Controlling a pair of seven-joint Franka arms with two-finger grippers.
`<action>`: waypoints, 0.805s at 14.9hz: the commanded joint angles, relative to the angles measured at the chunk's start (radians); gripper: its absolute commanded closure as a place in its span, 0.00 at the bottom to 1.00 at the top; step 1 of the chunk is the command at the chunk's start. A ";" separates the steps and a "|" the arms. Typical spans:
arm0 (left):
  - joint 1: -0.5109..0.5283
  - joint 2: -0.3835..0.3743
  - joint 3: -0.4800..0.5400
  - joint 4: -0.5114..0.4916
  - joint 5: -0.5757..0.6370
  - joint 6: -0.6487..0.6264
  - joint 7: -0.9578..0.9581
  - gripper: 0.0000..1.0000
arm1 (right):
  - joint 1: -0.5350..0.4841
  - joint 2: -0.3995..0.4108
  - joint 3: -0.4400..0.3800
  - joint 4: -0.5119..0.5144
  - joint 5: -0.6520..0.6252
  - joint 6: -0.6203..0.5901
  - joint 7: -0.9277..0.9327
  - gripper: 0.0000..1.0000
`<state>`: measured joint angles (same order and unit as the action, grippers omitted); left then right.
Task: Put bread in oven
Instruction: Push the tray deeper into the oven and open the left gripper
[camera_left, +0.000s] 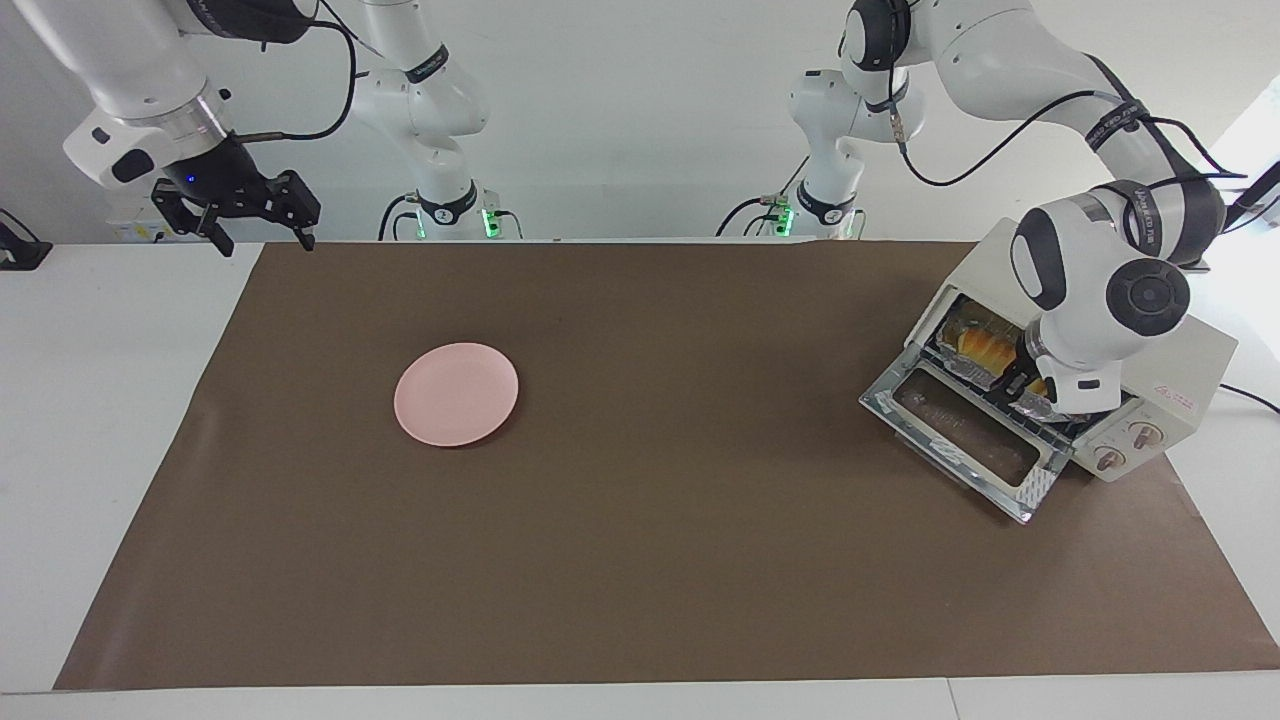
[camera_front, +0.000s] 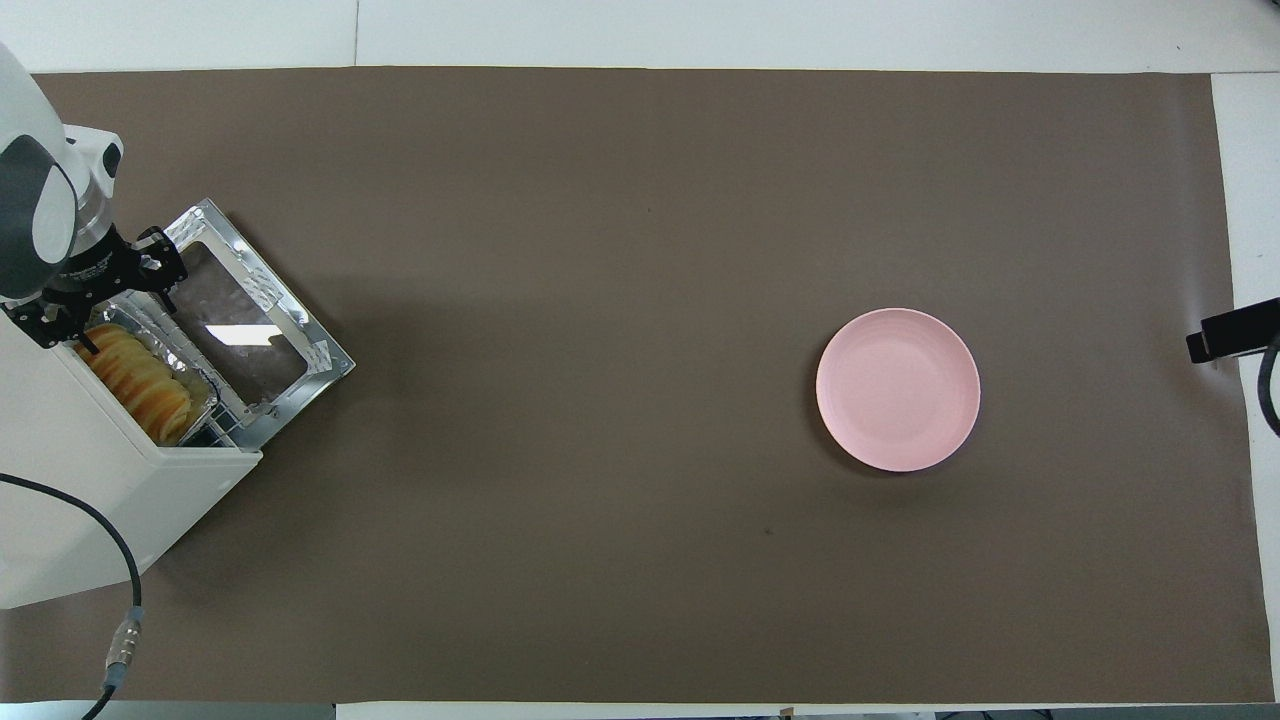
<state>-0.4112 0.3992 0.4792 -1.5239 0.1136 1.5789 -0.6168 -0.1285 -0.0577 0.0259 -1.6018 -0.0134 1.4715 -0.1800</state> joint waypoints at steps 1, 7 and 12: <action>-0.030 -0.020 -0.011 0.013 -0.037 0.044 0.017 0.00 | -0.017 -0.024 0.014 -0.026 -0.008 0.001 -0.015 0.00; -0.044 -0.017 -0.011 0.097 -0.204 0.133 0.080 0.00 | -0.017 -0.024 0.014 -0.026 -0.008 0.001 -0.015 0.00; -0.012 -0.072 0.006 0.087 -0.236 0.182 0.489 0.00 | -0.017 -0.024 0.014 -0.026 -0.008 0.001 -0.015 0.00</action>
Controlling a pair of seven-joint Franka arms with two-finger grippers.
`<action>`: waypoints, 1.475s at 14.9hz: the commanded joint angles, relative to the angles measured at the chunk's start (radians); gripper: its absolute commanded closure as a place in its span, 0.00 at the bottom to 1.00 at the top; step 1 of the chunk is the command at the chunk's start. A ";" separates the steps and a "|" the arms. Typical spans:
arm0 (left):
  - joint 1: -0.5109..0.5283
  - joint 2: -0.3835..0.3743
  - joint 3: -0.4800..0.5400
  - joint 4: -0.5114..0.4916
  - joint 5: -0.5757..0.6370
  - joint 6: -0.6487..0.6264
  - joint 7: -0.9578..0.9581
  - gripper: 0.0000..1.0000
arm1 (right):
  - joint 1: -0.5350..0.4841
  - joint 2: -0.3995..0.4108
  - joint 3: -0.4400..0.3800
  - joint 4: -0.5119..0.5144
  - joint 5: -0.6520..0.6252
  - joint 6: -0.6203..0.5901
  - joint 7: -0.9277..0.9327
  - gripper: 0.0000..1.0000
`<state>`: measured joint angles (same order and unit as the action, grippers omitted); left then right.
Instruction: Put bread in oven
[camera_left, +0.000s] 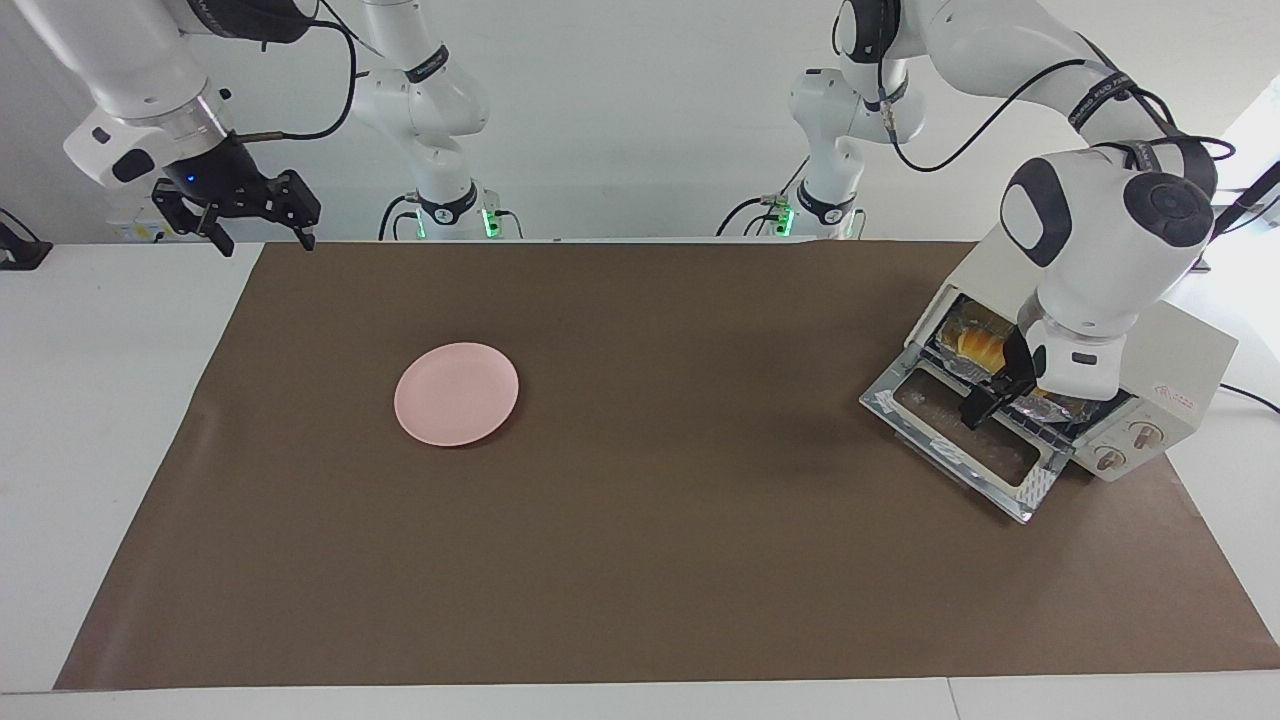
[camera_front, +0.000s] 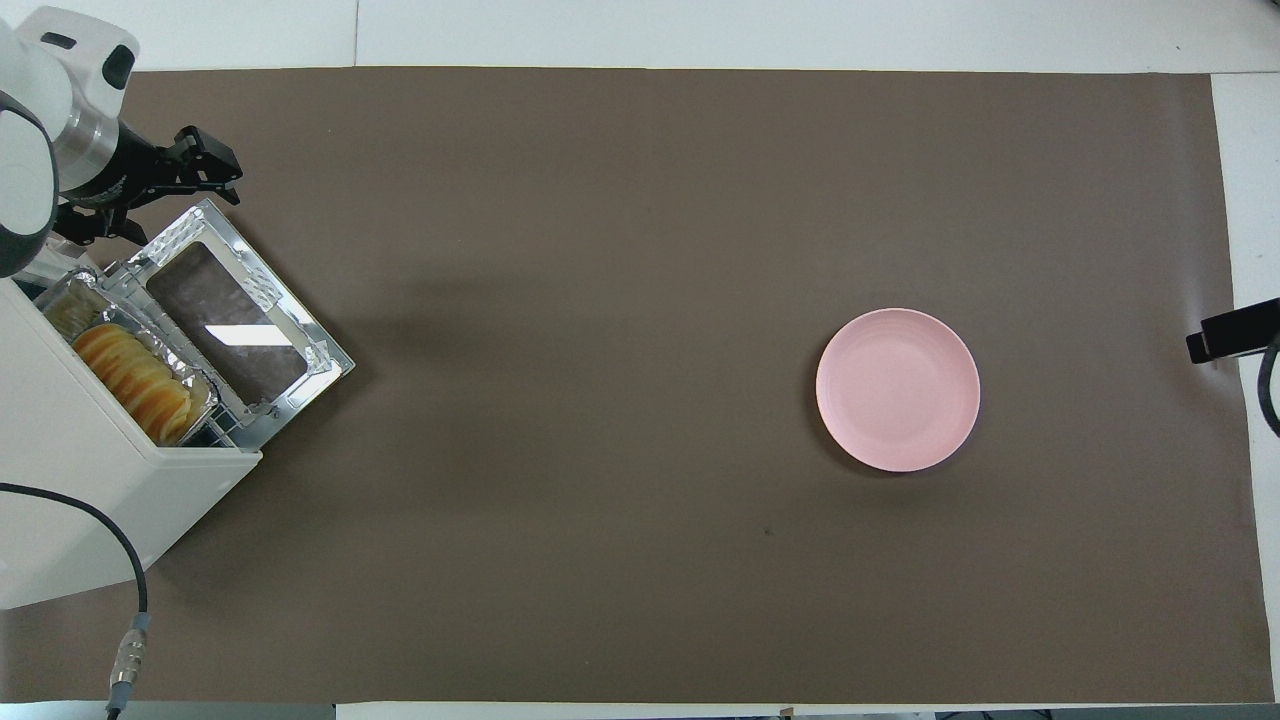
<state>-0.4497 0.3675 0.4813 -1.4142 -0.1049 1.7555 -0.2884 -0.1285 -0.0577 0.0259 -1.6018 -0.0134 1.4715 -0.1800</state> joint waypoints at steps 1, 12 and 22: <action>0.035 -0.062 0.005 -0.035 -0.018 0.001 0.240 0.00 | -0.017 -0.024 0.014 -0.026 -0.008 0.001 -0.015 0.00; 0.023 -0.197 -0.013 -0.028 -0.016 -0.157 0.239 0.00 | -0.017 -0.024 0.014 -0.026 -0.008 0.001 -0.015 0.00; 0.226 -0.369 -0.377 -0.190 0.059 -0.145 0.247 0.00 | -0.017 -0.024 0.014 -0.026 -0.008 0.001 -0.015 0.00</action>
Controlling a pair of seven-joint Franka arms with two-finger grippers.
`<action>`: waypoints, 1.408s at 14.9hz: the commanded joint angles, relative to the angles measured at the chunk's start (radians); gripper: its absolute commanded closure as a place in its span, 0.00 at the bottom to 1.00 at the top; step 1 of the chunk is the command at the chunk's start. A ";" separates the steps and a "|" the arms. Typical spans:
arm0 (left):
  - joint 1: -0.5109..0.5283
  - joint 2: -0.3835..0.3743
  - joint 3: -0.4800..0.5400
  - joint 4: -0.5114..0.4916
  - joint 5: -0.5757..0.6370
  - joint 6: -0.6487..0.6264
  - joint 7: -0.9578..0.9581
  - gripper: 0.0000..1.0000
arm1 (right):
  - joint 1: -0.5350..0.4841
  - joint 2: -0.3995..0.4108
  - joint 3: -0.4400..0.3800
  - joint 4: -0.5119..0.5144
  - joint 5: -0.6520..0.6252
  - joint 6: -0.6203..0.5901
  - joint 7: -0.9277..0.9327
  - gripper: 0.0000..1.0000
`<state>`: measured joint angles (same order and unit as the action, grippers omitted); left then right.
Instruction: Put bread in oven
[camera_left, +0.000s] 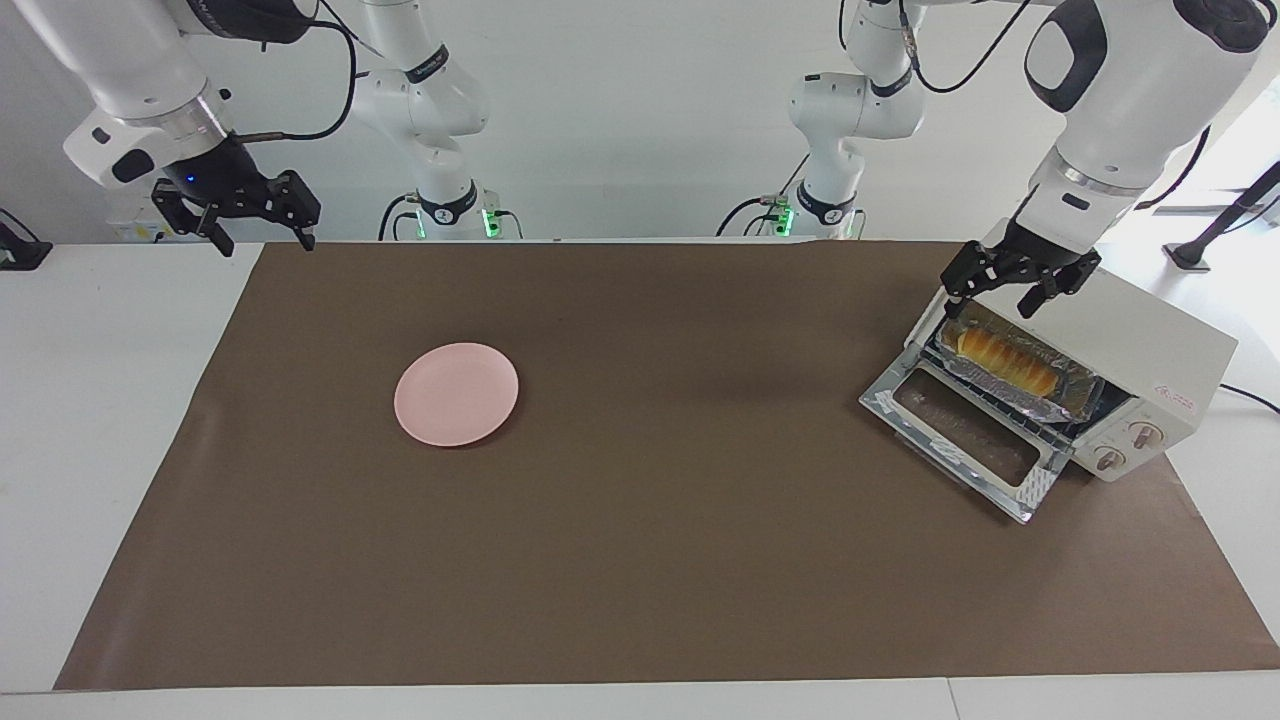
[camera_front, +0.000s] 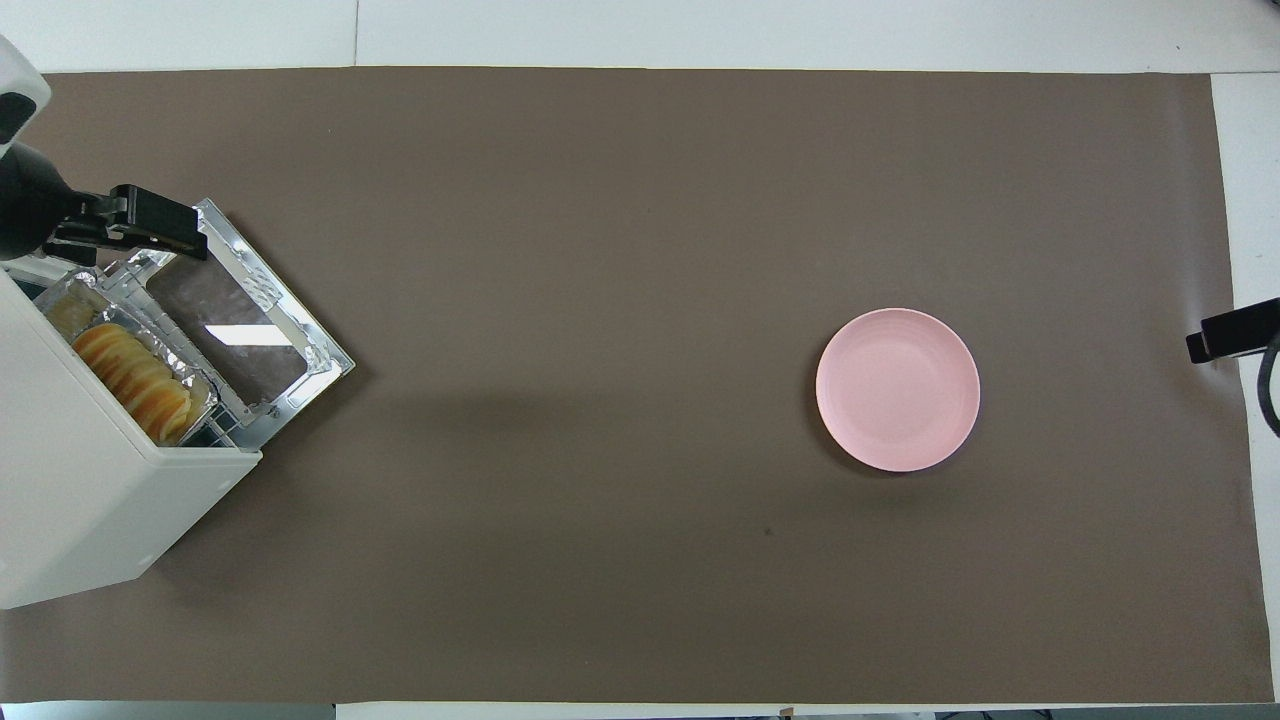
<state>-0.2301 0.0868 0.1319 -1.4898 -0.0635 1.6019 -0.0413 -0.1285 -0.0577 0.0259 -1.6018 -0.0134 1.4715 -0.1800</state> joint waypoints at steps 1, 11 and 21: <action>0.005 -0.096 -0.028 -0.121 0.018 0.000 -0.002 0.00 | -0.017 -0.024 0.014 -0.026 -0.008 0.001 -0.015 0.00; 0.017 -0.102 -0.094 -0.112 0.080 -0.033 -0.003 0.00 | -0.017 -0.024 0.014 -0.026 -0.008 0.001 -0.015 0.00; 0.020 -0.108 -0.094 -0.110 0.074 -0.046 0.005 0.00 | -0.017 -0.024 0.014 -0.026 -0.008 0.001 -0.015 0.00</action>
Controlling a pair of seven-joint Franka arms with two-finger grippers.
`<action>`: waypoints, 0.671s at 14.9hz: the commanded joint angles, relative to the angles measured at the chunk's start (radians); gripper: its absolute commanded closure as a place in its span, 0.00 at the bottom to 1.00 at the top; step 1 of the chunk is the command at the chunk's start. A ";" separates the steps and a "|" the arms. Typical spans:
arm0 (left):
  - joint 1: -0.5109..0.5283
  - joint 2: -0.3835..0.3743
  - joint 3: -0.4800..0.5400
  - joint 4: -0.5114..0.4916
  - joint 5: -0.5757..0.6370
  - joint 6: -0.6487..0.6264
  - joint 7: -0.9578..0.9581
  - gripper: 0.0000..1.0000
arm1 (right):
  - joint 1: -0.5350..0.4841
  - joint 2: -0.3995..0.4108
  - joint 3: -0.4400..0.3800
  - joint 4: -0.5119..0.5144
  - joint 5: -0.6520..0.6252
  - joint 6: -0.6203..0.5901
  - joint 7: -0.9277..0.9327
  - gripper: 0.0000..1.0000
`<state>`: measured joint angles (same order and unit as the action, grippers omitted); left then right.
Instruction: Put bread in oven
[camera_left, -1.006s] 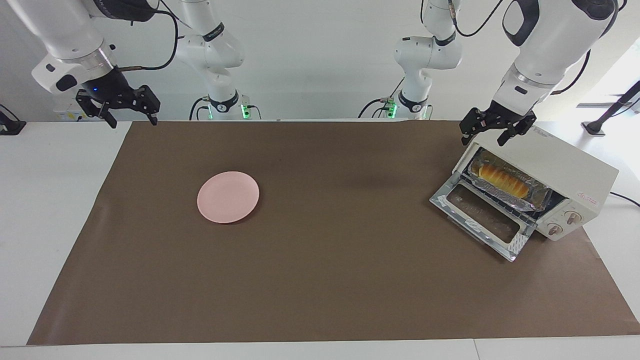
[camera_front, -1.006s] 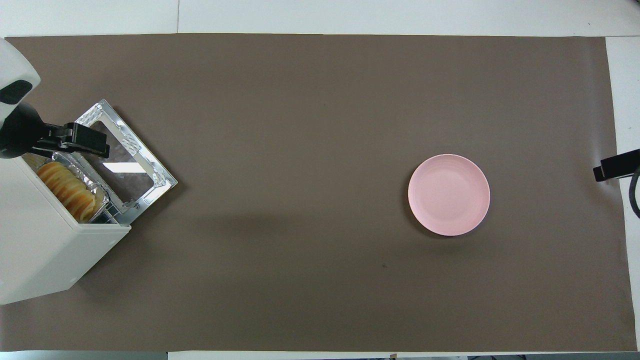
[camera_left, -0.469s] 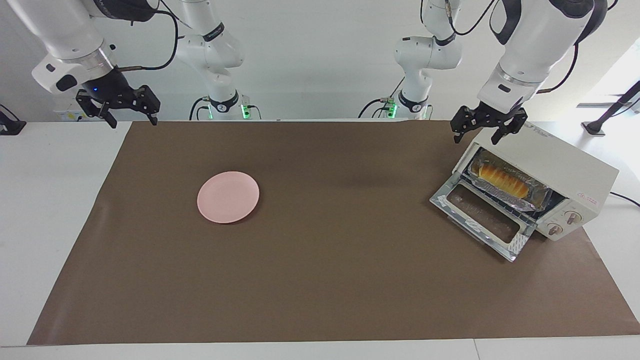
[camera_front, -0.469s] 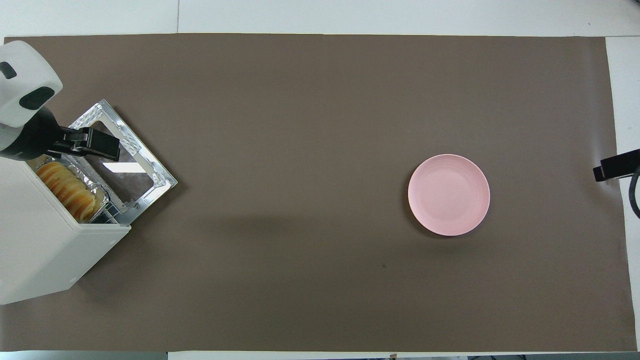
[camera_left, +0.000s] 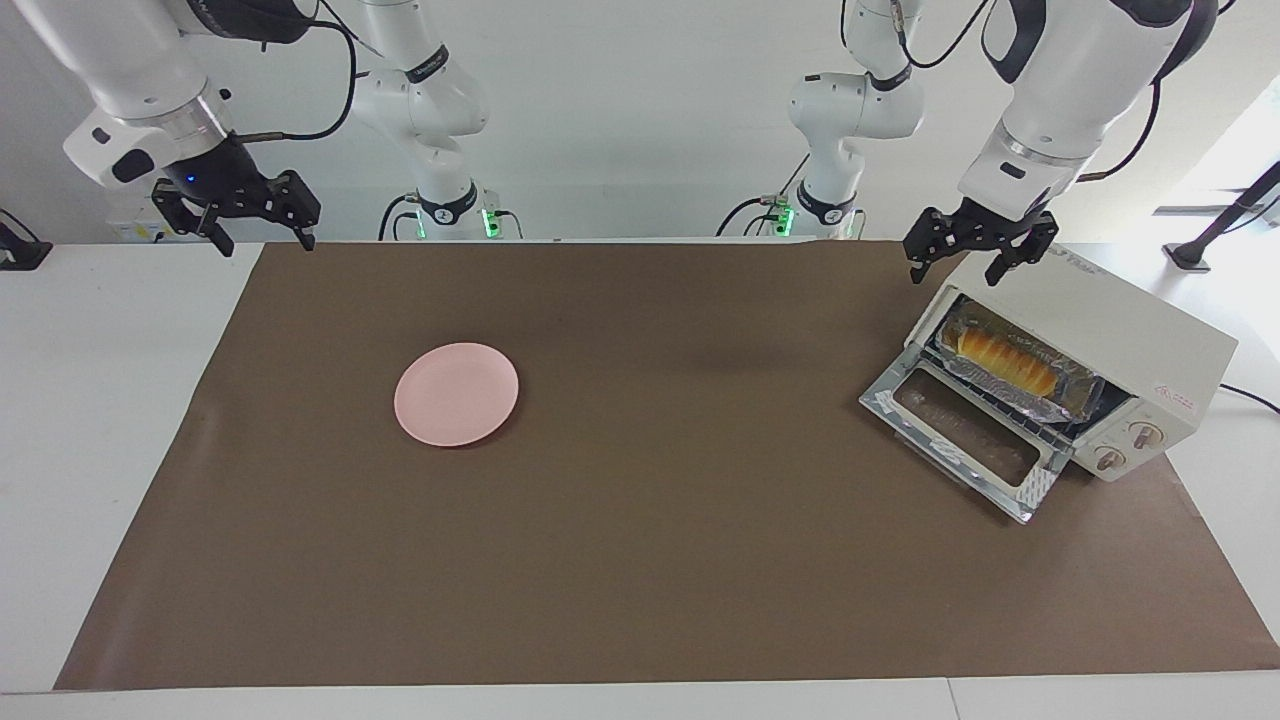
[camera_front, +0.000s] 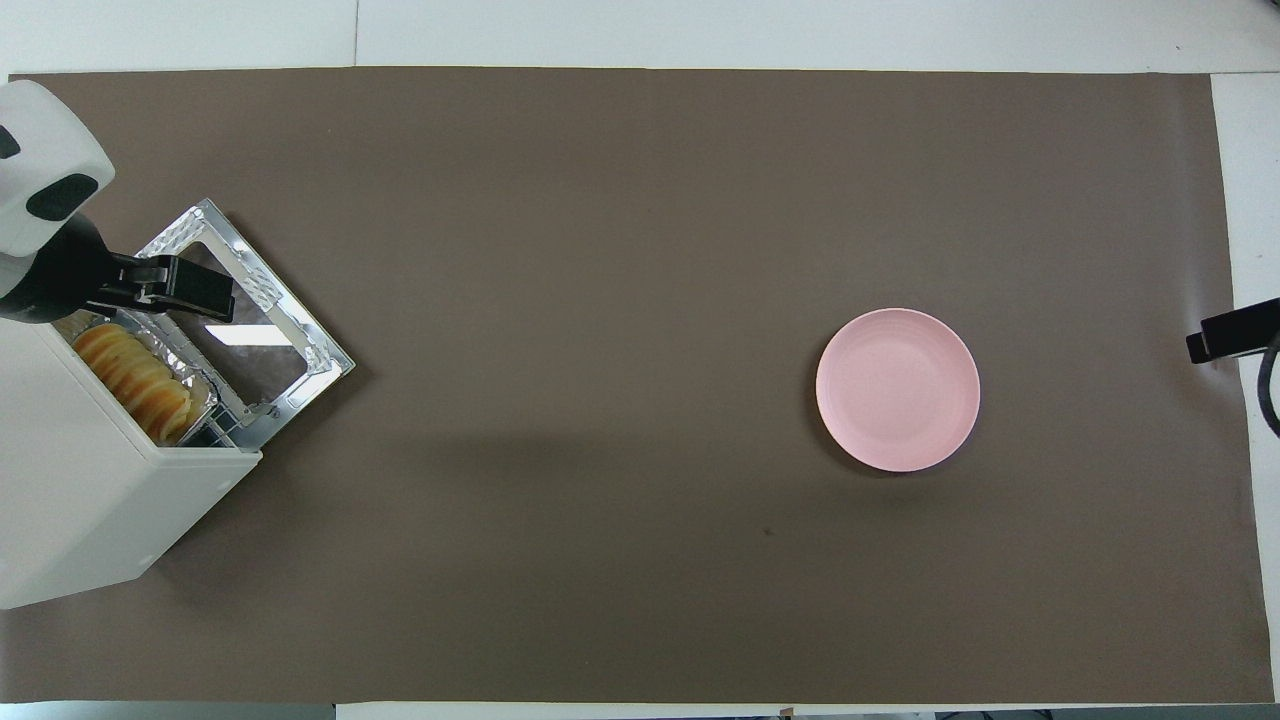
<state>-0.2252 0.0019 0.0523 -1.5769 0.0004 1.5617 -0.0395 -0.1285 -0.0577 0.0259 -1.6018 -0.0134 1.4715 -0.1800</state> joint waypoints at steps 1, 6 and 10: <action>0.015 -0.023 -0.014 -0.023 0.009 -0.011 0.003 0.00 | -0.017 -0.024 0.014 -0.026 -0.008 0.001 -0.015 0.00; 0.003 -0.014 -0.012 -0.015 0.009 -0.020 -0.007 0.00 | -0.017 -0.024 0.014 -0.026 -0.008 0.001 -0.015 0.00; 0.015 -0.014 -0.011 -0.012 0.006 -0.015 -0.010 0.00 | -0.017 -0.024 0.014 -0.026 -0.008 0.001 -0.015 0.00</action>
<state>-0.2248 0.0019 0.0488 -1.5769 0.0004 1.5500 -0.0406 -0.1285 -0.0577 0.0259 -1.6018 -0.0134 1.4715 -0.1800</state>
